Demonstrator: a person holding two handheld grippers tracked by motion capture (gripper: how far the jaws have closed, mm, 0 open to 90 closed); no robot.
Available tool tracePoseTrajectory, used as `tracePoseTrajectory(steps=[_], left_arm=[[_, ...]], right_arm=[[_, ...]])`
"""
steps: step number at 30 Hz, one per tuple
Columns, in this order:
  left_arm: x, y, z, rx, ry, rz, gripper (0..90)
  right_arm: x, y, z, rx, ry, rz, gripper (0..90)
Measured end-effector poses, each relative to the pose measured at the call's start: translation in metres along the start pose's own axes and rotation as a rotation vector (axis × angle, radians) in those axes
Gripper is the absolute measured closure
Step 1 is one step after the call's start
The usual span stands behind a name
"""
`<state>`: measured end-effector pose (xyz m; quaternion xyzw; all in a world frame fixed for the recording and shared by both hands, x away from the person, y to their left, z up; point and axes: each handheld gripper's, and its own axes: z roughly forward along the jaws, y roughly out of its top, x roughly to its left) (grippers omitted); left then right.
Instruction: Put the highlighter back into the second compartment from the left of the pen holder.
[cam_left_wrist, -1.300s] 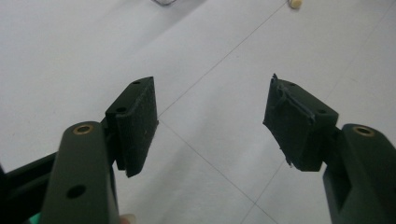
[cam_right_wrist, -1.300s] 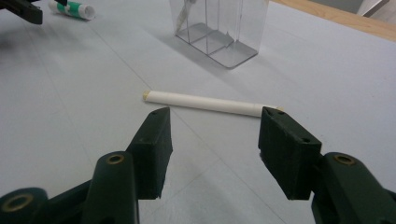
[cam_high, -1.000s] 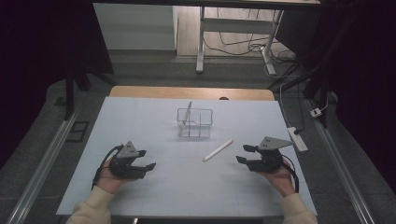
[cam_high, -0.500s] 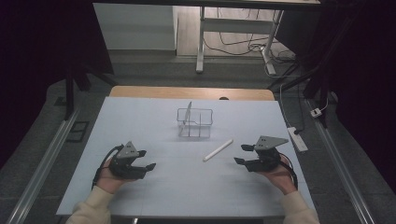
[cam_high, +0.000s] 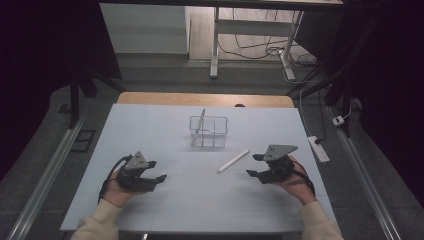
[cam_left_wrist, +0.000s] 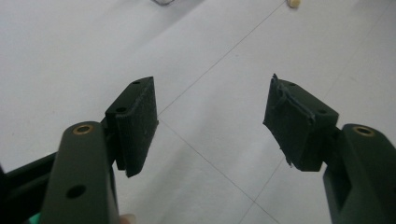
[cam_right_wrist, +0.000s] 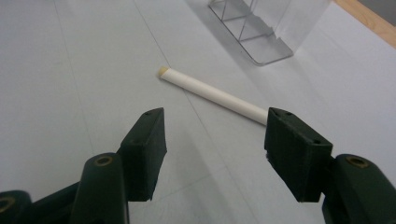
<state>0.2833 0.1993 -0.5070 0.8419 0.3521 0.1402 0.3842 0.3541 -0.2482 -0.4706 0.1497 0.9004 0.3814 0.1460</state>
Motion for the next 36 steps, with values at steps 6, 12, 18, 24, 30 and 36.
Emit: tracePoseTrajectory(steps=[6, 12, 18, 24, 30, 36], left_arm=[[0.0, 0.0, 0.0, -0.002, 0.001, -0.002, 34.5], [-0.001, 0.0, 0.0, -0.001, -0.001, 0.002, 34.5], [0.0, 0.0, 0.0, -0.001, -0.003, 0.002, 34.5], [0.0, 0.0, 0.0, 0.0, -0.005, 0.003, 34.5], [0.0, 0.0, 0.001, 0.003, -0.006, 0.004, 34.4], [0.0, 0.0, 0.002, 0.005, -0.009, 0.004, 34.4]], right_arm=[[-0.004, 0.009, 0.008, 0.018, 0.015, -0.021, 37.7], [-0.008, 0.014, 0.017, 0.039, 0.032, -0.043, 38.0], [-0.012, 0.026, 0.027, 0.083, 0.068, -0.102, 38.1], [-0.019, 0.038, 0.04, 0.131, 0.108, -0.156, 37.6], [-0.025, 0.047, 0.053, 0.181, 0.151, -0.196, 35.3], [-0.027, 0.052, 0.066, 0.226, 0.183, -0.226, 32.5]])
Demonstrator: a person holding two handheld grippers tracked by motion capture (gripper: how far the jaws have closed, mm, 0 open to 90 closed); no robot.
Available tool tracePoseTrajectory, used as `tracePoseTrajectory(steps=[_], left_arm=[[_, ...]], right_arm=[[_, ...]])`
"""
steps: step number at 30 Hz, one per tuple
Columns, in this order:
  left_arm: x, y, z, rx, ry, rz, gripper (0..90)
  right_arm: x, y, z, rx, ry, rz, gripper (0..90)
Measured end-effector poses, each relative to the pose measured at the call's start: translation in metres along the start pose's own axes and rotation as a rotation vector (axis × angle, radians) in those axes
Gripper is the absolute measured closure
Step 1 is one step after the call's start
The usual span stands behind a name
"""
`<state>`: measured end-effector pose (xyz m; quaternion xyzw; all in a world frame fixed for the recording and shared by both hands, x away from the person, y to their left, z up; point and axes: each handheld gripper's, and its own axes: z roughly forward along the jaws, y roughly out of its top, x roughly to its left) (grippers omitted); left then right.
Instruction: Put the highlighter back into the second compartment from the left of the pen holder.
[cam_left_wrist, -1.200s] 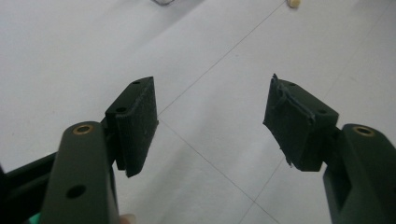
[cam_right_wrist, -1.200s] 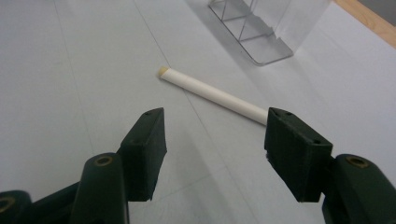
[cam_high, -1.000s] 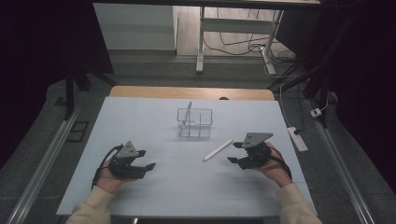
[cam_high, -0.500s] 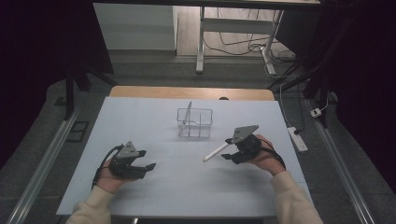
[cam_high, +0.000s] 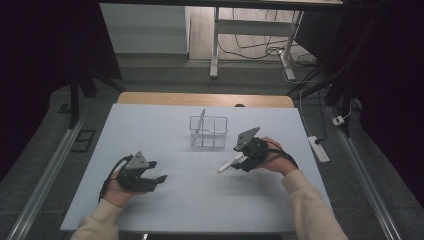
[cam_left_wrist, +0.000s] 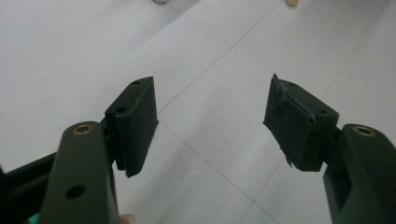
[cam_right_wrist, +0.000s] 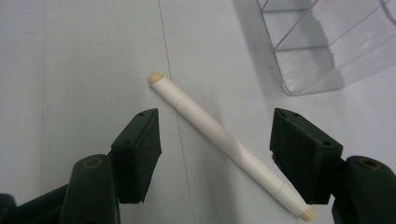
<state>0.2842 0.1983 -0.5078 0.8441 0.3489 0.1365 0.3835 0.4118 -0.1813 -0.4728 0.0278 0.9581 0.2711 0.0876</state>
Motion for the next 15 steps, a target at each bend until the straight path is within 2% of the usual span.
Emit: tracePoseTrajectory(steps=[3, 15], left_arm=[[0.0, 0.0, 0.0, -0.002, -0.002, 0.001, 34.4], [0.0, 0.0, 0.001, 0.0, -0.004, 0.003, 34.2]], right_arm=[[0.0, 0.003, 0.007, 0.018, 0.021, -0.015, 32.0], [-0.001, 0.014, 0.021, 0.07, 0.054, -0.071, 31.2]])
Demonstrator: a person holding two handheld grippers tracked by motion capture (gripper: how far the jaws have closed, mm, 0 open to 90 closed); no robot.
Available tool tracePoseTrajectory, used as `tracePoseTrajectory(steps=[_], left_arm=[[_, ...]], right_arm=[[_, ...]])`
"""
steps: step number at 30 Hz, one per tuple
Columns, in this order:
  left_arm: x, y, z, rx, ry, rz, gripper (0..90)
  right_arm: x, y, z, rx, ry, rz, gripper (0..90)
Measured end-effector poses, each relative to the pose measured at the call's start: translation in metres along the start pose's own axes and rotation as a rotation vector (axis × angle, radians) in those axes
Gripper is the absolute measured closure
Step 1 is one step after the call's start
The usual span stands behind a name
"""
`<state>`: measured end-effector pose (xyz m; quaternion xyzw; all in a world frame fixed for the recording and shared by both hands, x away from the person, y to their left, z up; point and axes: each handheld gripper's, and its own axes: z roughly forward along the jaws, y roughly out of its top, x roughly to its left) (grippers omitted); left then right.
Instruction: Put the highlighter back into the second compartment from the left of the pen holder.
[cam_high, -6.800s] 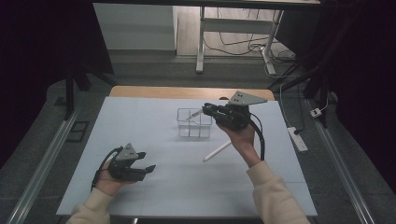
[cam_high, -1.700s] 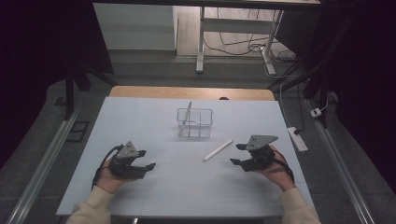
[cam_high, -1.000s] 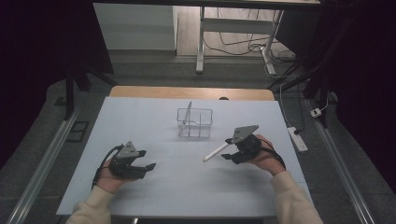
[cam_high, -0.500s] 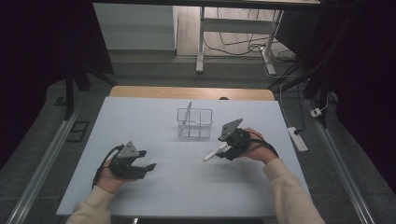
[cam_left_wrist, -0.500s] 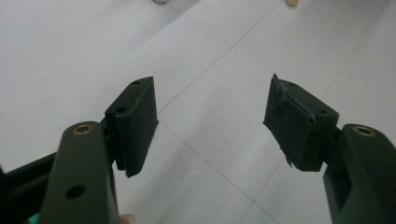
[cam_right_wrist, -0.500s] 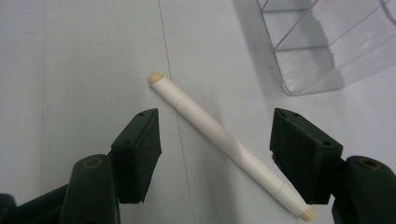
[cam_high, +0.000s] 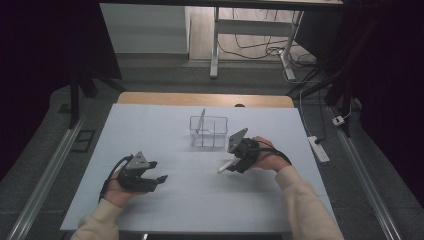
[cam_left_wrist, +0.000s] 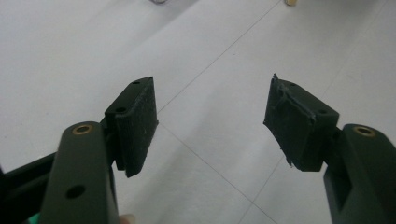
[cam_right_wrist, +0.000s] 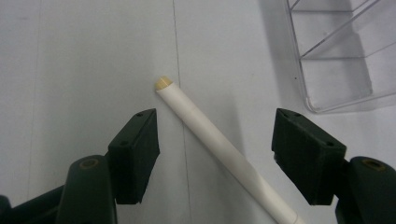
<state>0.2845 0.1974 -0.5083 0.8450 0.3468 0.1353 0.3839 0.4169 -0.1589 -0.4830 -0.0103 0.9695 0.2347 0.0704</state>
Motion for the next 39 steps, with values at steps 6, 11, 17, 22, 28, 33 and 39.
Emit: tracePoseTrajectory(steps=[6, 11, 17, 22, 28, 33, 39], left_arm=[[0.0, 0.0, 0.0, 0.0, 0.0, 0.0, 34.2], [0.0, 0.0, 0.0, 0.002, 0.0, 0.001, 34.2], [0.0, 0.0, 0.001, 0.004, 0.0, 0.002, 34.1], [0.0, 0.0, -0.001, -0.005, -0.011, -0.004, 34.1], [0.002, 0.0, -0.002, -0.016, -0.017, -0.016, 34.1], [0.002, 0.0, -0.002, -0.015, -0.016, -0.016, 34.0], [0.003, -0.001, -0.003, -0.015, -0.011, -0.018, 34.0]], right_arm=[[-0.001, 0.002, 0.006, 0.023, 0.008, -0.018, 33.1], [-0.001, 0.005, 0.012, 0.04, 0.033, -0.033, 36.5], [-0.002, 0.005, 0.017, 0.063, 0.059, -0.046, 41.8], [-0.004, 0.005, 0.023, 0.082, 0.082, -0.055, 46.1], [-0.008, 0.003, 0.025, 0.08, 0.121, -0.039, 50.9], [-0.011, 0.002, 0.025, 0.077, 0.161, -0.031, 56.0], [-0.015, 0.001, 0.025, 0.075, 0.177, -0.041, 65.2]])
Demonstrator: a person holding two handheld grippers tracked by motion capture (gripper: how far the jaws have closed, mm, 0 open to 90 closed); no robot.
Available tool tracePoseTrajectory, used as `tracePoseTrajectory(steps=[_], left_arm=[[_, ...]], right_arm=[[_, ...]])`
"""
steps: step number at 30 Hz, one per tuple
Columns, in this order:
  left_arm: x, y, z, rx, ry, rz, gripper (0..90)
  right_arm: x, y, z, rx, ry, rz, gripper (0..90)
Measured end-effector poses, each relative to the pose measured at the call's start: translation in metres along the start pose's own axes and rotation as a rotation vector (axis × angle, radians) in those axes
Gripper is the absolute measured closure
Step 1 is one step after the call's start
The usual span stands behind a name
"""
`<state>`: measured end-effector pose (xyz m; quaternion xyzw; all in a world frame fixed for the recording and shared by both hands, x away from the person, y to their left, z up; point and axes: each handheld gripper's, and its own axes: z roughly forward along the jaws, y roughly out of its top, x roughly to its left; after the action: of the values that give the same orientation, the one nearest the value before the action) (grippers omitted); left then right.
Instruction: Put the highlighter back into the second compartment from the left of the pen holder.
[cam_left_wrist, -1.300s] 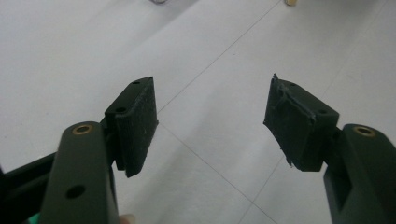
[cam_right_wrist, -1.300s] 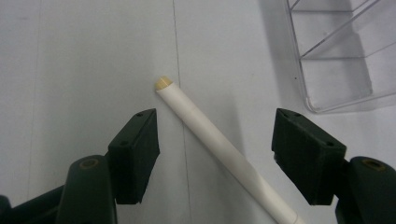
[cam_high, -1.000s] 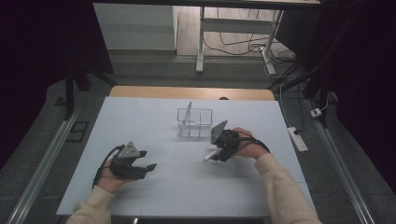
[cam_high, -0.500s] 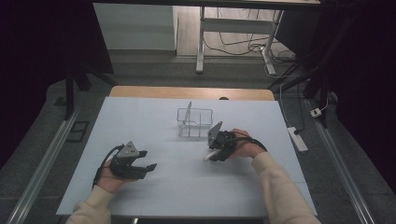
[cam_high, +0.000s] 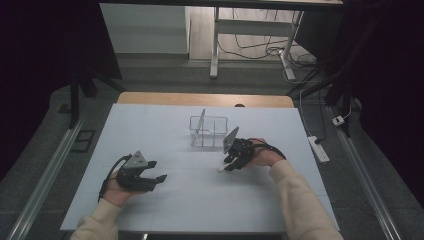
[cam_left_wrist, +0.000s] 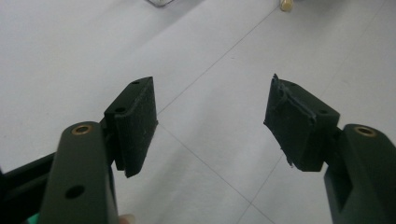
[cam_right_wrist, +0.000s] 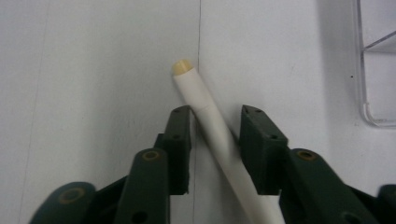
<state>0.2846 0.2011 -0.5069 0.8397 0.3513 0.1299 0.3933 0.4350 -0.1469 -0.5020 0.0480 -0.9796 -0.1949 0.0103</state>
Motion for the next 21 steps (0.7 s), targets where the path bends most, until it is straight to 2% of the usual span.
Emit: tracePoseTrajectory(steps=[4, 9, 12, 14, 16, 21], left_arm=[[0.001, 0.0, -0.001, -0.002, 0.004, 0.0, 34.0], [0.0, 0.0, -0.001, -0.003, 0.005, 0.001, 34.0], [0.0, 0.0, -0.001, -0.003, 0.006, 0.0, 34.0], [0.001, 0.0, -0.001, -0.003, 0.005, -0.002, 34.0], [0.001, 0.0, -0.001, -0.004, 0.005, -0.004, 34.0], [0.001, 0.0, -0.001, -0.003, 0.006, -0.005, 34.0]], right_arm=[[0.0, 0.0, -0.001, 0.0, 0.001, -0.022, 77.0], [0.006, 0.002, -0.001, 0.019, -0.03, -0.038, 77.5], [0.007, 0.001, -0.003, 0.02, -0.039, -0.03, 77.6], [0.007, -0.001, -0.006, 0.009, -0.047, -0.004, 77.6], [0.006, -0.005, -0.011, -0.03, -0.058, 0.01, 77.6], [0.007, -0.012, -0.021, -0.085, -0.082, 0.06, 77.7]])
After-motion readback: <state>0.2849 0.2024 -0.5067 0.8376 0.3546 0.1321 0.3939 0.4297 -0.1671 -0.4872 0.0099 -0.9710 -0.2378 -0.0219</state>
